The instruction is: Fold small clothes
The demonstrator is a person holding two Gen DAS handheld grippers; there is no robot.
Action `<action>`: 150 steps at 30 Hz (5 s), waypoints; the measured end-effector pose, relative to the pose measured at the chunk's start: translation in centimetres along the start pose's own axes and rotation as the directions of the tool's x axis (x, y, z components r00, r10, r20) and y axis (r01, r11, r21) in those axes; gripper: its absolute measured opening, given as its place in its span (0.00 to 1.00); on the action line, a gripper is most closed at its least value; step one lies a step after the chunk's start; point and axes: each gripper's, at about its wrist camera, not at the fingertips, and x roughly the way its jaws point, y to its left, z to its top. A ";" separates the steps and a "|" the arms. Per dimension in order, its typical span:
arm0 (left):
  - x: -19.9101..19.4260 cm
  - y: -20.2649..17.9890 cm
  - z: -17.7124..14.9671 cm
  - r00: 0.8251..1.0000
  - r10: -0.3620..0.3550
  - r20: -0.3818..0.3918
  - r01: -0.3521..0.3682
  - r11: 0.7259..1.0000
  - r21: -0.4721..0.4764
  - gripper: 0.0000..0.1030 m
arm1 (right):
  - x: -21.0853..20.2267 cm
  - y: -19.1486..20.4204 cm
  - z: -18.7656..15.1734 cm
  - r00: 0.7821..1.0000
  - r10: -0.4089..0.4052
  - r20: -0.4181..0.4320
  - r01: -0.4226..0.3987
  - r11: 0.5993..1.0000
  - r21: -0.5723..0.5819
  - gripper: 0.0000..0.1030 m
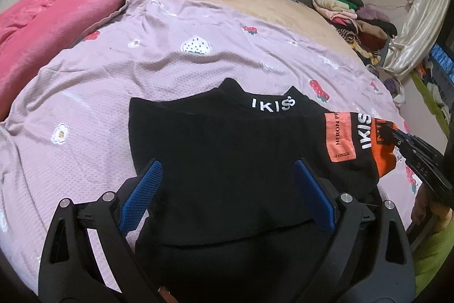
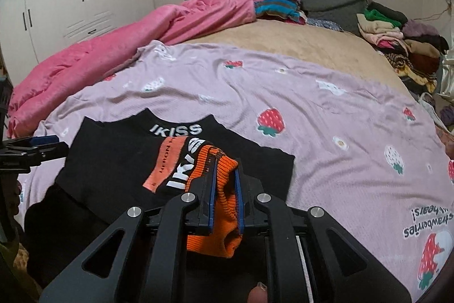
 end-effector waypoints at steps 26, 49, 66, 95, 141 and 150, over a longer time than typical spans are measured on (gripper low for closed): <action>3.5 -1.3 -1.4 0.996 -0.009 -0.084 0.017 0.996 0.089 0.84 | 0.9 -0.3 -1.9 0.999 -0.028 -0.033 0.029 0.999 0.045 0.33; 5.4 1.4 -4.0 0.986 0.014 -0.166 -0.004 0.998 0.062 0.84 | 5.5 2.0 -6.2 0.973 0.037 -0.228 -0.027 0.999 0.045 0.50; 4.4 1.5 -3.8 0.987 -0.002 -0.163 0.006 1.000 0.029 0.84 | 2.5 2.0 -6.2 0.987 0.026 -0.159 -0.013 0.997 0.080 0.69; 0.0 0.3 -3.1 0.996 0.018 -0.092 -0.015 0.999 0.036 0.91 | -1.2 1.9 -4.8 0.998 0.007 -0.057 -0.001 0.994 0.110 0.95; -7.6 -2.2 -8.3 0.998 0.062 0.009 -0.062 0.994 0.093 0.91 | -9.9 4.3 -7.3 0.999 0.004 0.046 -0.007 0.998 0.059 0.95; -8.2 -2.1 -10.0 0.997 0.074 -0.007 -0.073 0.994 0.085 0.91 | -11.3 4.0 -9.1 0.999 -0.005 0.032 0.003 0.999 0.047 0.95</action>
